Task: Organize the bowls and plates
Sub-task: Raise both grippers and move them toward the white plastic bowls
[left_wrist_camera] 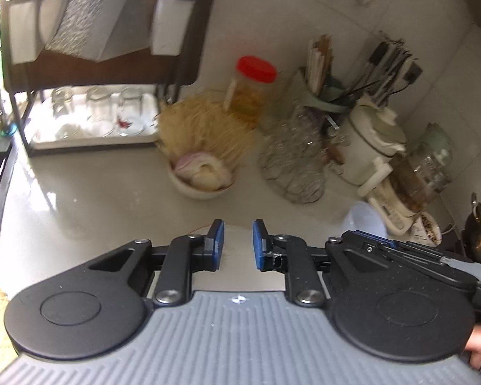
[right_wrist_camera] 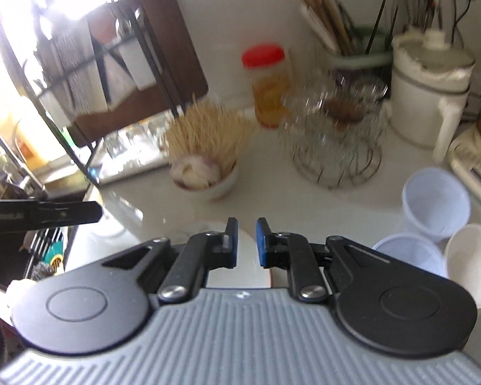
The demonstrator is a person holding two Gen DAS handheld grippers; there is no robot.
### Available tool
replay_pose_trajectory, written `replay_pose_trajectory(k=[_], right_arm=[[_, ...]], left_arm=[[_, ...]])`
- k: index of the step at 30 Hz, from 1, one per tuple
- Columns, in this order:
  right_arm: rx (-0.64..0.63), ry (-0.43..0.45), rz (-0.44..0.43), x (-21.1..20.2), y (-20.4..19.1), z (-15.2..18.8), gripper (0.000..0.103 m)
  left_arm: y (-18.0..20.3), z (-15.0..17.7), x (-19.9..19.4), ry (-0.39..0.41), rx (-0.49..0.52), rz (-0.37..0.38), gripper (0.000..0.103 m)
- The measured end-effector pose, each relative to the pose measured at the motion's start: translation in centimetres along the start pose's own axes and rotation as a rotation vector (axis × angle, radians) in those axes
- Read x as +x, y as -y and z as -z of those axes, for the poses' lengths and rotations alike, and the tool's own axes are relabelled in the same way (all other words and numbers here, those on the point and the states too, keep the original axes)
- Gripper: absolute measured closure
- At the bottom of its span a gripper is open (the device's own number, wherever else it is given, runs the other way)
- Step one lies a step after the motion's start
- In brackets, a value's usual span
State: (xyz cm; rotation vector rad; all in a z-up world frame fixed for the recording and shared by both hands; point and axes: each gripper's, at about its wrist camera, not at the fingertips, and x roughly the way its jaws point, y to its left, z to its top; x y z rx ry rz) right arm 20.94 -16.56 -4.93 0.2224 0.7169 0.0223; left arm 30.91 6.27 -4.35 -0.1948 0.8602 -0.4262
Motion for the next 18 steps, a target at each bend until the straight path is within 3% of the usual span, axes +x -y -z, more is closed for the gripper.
replay_pose_trajectory(k=[8, 15, 18], right_arm=[[0.016, 0.083, 0.054, -3.9, 2.8, 0.9, 0.087], [0.090, 0.049, 0.095, -5.2, 6.8, 2.3, 0.087], [0.134, 0.033, 0.114, -5.1, 8.4, 2.9, 0.085]], left_arm=[[4.5, 0.8, 1.4, -0.030, 0.041, 0.045, 0.082], [7.6, 2.8, 3.8, -0.100, 0.052, 0.064, 0.082], [8.5, 3.4, 5.0, -0.131, 0.061, 0.064, 0.075]])
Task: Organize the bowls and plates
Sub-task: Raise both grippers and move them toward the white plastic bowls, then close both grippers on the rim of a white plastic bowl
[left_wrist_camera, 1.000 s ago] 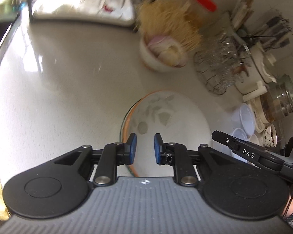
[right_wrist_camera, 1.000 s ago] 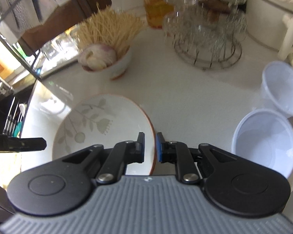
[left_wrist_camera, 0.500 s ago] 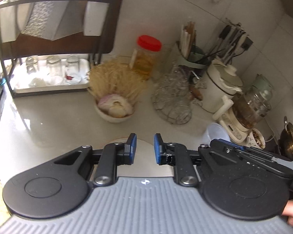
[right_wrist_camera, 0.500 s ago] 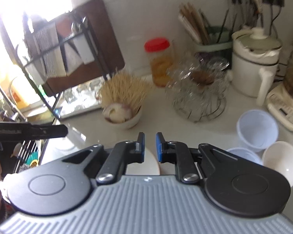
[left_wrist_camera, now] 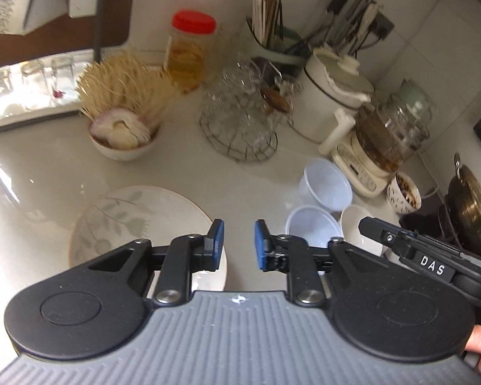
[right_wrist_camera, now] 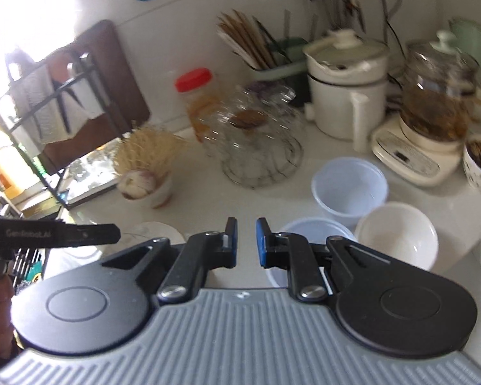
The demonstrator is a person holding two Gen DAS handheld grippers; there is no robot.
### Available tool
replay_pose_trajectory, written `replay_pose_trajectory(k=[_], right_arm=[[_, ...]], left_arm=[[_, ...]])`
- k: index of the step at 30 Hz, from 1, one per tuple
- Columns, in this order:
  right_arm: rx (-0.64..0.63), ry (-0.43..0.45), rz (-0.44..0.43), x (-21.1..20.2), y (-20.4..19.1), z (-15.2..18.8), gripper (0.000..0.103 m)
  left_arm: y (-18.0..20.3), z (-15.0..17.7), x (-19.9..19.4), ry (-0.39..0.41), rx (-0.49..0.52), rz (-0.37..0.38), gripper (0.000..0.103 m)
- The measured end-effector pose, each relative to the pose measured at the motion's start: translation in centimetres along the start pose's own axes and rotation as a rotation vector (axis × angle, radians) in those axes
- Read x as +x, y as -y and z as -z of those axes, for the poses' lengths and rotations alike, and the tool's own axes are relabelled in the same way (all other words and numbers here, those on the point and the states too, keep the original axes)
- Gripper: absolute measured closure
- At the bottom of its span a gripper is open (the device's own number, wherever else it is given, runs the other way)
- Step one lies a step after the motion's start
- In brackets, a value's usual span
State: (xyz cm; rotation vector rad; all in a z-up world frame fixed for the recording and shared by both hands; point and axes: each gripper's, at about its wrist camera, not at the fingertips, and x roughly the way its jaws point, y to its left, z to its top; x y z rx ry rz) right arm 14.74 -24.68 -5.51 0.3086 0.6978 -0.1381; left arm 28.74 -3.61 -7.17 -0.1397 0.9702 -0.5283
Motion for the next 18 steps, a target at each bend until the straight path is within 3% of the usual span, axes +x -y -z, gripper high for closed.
replay_pose_trajectory(k=[2, 3, 4, 8, 10, 18], right_arm=[[0.042, 0.006, 0.027, -0.1, 1.3, 0.3, 0.059], [0.069, 0.014, 0.039, -0.2, 2.0, 0.5, 0.043], [0.095, 0.016, 0.050, -0.2, 2.7, 0.7, 0.036], [0.199, -0.037, 0.087, 0.5, 5.6, 1.2, 0.036], [0.263, -0.072, 0.082, 1.0, 6.9, 1.6, 0.029], [0.365, -0.155, 0.006, 3.2, 9.7, 4.2, 0.029]], left_arm=[[0.6, 0.0, 1.2, -0.022, 0.004, -0.003, 0.061], [1.0, 0.1, 1.7, -0.031, 0.009, -0.001, 0.059], [1.3, 0.1, 2.1, -0.038, 0.016, 0.001, 0.056], [2.6, 0.2, 4.1, -0.057, 0.020, -0.010, 0.041], [3.1, 0.4, 5.2, -0.069, 0.001, -0.004, 0.041], [4.0, 1.4, 10.1, -0.125, -0.058, 0.010, 0.041]])
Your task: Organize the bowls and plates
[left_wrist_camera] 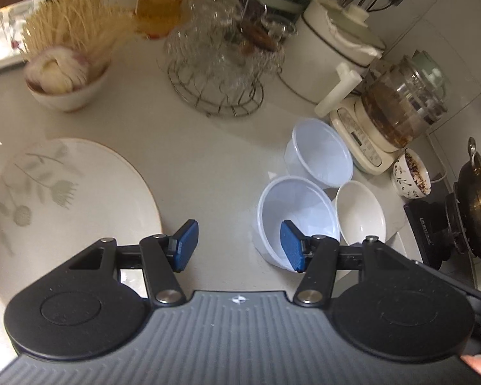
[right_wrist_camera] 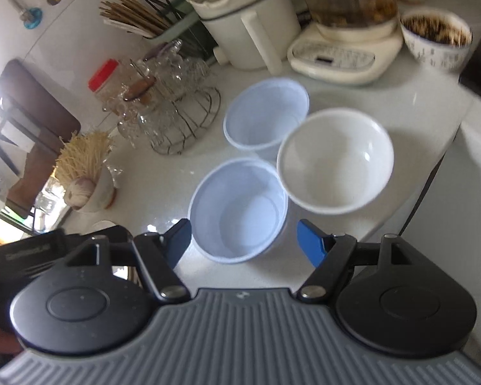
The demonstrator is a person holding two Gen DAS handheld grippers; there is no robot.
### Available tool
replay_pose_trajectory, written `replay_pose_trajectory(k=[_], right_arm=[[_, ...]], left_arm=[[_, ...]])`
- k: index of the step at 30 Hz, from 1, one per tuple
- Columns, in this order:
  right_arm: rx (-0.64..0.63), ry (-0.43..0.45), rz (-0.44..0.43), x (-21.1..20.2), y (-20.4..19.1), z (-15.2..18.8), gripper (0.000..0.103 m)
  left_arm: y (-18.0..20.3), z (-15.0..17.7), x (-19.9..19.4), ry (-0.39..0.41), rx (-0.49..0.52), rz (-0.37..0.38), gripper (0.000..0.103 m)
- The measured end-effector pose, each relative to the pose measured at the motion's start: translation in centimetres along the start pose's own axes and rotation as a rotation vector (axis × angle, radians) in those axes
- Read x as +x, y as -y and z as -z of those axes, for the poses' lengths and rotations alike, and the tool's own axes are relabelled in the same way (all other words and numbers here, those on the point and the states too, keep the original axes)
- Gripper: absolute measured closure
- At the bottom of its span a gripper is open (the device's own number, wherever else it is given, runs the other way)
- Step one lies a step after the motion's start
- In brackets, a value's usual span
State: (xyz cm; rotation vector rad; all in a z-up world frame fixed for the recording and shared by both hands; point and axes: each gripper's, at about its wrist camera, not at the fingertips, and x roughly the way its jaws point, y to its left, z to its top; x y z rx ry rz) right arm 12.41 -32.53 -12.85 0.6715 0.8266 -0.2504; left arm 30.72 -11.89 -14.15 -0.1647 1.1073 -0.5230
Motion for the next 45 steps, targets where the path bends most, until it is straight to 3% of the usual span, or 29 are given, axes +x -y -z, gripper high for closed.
replay_pose_trajectory(k=[3, 12, 18, 24, 28, 37, 45], right_arm=[[0.015, -0.020, -0.021, 0.8, 0.8, 0.0, 0.031], [0.080, -0.070, -0.001, 4.3, 2.8, -1.0, 0.065], [0.064, -0.066, -0.019, 5.5, 3.1, -1.4, 0.068], [0.072, -0.099, 0.008, 6.9, 3.1, -1.7, 0.085], [0.045, -0.099, -0.002, 7.0, 2.8, -1.8, 0.088], [-0.017, -0.084, -0.030, 7.0, 2.0, -1.1, 0.088], [-0.040, -0.109, -0.091, 7.8, -0.2, -0.1, 0.088]], left_arm=[[0.1, 0.0, 1.6, -0.017, -0.025, 0.010, 0.042], [0.8, -0.4, 5.8, -0.068, -0.037, 0.022, 0.052], [1.1, -1.0, 8.1, -0.091, -0.028, 0.028, 0.061], [1.1, -1.5, 9.6, -0.096, -0.024, 0.040, 0.073], [0.9, -1.5, 9.8, -0.093, -0.036, 0.060, 0.084], [-0.6, -1.4, 8.8, -0.061, -0.028, 0.097, 0.088], [-2.2, -1.1, 7.1, -0.076, -0.011, 0.012, 0.088]])
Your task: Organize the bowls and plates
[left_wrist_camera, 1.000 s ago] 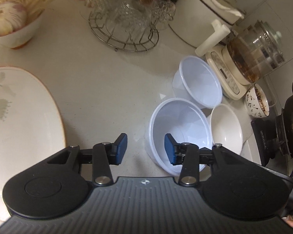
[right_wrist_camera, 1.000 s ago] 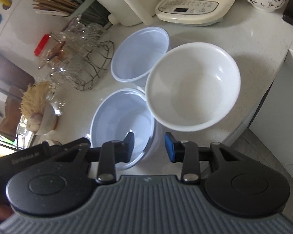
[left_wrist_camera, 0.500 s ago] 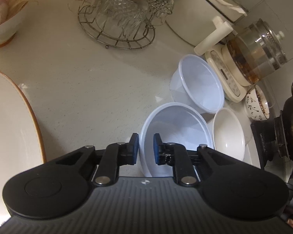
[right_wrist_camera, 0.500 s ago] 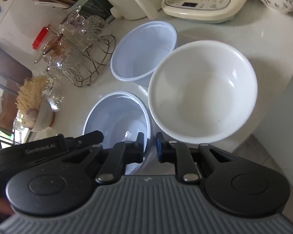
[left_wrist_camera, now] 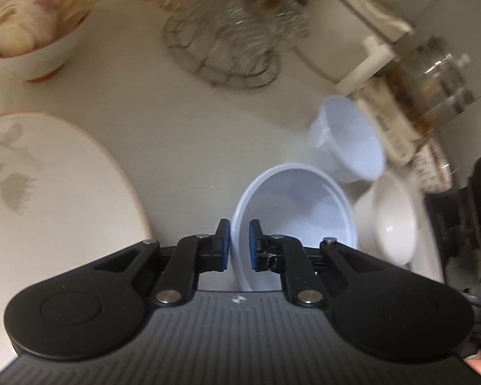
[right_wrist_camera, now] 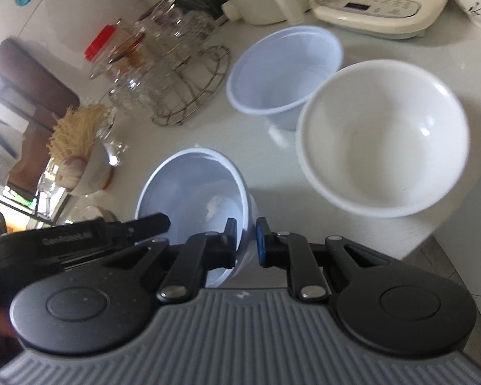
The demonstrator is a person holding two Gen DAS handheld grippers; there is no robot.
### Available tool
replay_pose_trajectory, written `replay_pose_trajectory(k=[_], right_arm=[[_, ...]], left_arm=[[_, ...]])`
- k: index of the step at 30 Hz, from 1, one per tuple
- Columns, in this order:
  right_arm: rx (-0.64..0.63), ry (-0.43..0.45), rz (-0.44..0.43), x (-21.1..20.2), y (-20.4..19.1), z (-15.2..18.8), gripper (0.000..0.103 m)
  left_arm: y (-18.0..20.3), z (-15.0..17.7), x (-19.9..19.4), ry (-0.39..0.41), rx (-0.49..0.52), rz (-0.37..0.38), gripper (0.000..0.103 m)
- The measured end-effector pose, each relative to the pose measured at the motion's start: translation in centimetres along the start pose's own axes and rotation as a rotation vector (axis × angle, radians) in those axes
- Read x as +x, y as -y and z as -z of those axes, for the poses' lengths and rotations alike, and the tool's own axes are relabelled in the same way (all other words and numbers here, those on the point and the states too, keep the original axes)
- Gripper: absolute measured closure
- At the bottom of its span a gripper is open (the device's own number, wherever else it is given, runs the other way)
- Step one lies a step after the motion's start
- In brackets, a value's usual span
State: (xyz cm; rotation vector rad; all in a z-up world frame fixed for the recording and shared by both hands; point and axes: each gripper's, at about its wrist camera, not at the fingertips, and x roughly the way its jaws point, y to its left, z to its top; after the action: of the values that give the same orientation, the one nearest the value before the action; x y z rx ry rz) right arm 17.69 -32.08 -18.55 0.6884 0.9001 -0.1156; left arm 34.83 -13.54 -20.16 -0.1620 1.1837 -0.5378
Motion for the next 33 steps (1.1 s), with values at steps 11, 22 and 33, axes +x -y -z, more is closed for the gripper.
replay_pose_trajectory(k=[11, 22, 33], right_arm=[[-0.038, 0.015, 0.029, 1.0, -0.7, -0.3, 0.086], [-0.037, 0.040, 0.081, -1.3, -0.8, -1.7, 0.059], [-0.098, 0.130, 0.081, -8.0, -3.1, -3.0, 0.058]], left_arm=[[-1.1, 0.2, -0.3, 0.026, 0.001, 0.000, 0.088], [-0.5, -0.5, -2.4, 0.032, -0.036, -0.038, 0.086], [1.8, -0.5, -8.9, 0.127, -0.039, -0.076, 0.083]])
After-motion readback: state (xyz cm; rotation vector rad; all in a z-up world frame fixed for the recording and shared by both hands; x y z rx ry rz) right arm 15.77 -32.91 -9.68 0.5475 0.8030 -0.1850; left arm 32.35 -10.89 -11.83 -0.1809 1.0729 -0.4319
